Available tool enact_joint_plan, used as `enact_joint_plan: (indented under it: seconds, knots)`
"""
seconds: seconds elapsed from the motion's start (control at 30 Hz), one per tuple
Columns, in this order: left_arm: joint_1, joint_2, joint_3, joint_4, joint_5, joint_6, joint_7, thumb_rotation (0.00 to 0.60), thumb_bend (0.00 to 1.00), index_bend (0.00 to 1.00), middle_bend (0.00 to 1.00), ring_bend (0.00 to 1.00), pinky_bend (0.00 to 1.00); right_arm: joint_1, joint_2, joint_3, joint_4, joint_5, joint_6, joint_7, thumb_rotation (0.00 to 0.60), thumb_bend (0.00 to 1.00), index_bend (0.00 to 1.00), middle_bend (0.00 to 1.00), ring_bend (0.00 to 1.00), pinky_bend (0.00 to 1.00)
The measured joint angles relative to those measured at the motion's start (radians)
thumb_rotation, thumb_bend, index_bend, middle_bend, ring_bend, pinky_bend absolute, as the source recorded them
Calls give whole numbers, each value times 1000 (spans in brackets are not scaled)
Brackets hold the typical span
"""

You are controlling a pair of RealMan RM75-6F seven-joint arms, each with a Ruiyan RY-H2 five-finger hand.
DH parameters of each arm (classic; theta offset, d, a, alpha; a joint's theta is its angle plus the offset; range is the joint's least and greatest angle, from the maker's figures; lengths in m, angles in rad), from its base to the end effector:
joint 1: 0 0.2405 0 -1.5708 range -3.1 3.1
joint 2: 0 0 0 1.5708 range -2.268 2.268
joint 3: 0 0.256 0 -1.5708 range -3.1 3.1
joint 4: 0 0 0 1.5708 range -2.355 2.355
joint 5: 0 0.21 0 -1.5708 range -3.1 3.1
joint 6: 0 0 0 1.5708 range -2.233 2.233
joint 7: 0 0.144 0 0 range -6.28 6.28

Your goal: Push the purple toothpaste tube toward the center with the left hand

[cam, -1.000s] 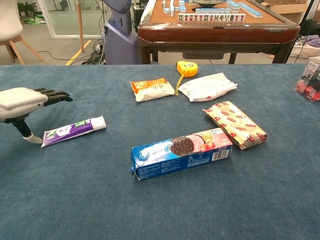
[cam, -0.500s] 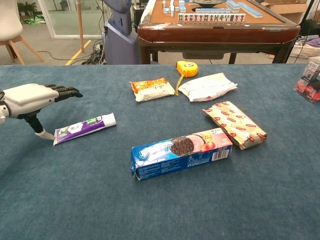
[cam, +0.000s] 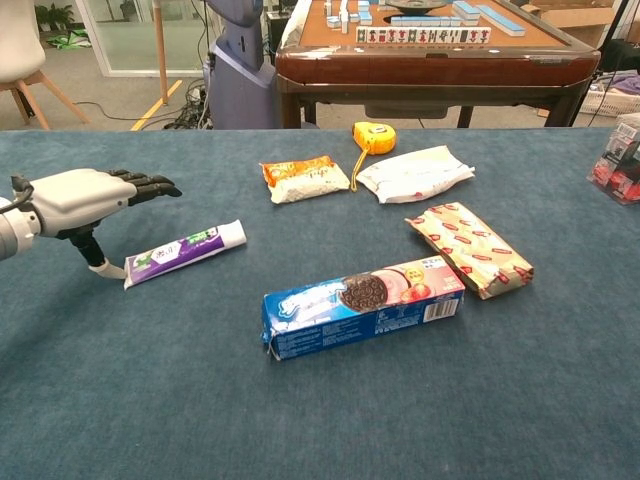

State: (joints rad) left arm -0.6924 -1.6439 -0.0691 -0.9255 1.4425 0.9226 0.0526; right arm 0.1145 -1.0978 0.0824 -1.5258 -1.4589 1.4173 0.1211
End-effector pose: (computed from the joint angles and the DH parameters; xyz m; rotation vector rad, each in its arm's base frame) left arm -0.2477 0.3735 -0.0115 -1.9339 -0.6904 -0.7213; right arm -0.3303 -0.1990 0.1745 1.3598 -0.9377 0.9045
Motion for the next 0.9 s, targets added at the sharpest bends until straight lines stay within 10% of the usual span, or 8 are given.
enact_joint_plan:
  seconds: [0.9]
  knots:
    - [-64,-55,-32,29,-29,-36,18,600,29,0,0,0,32,-3,5,-2,0,-1,-3,9,600,129,384,460,376,560]
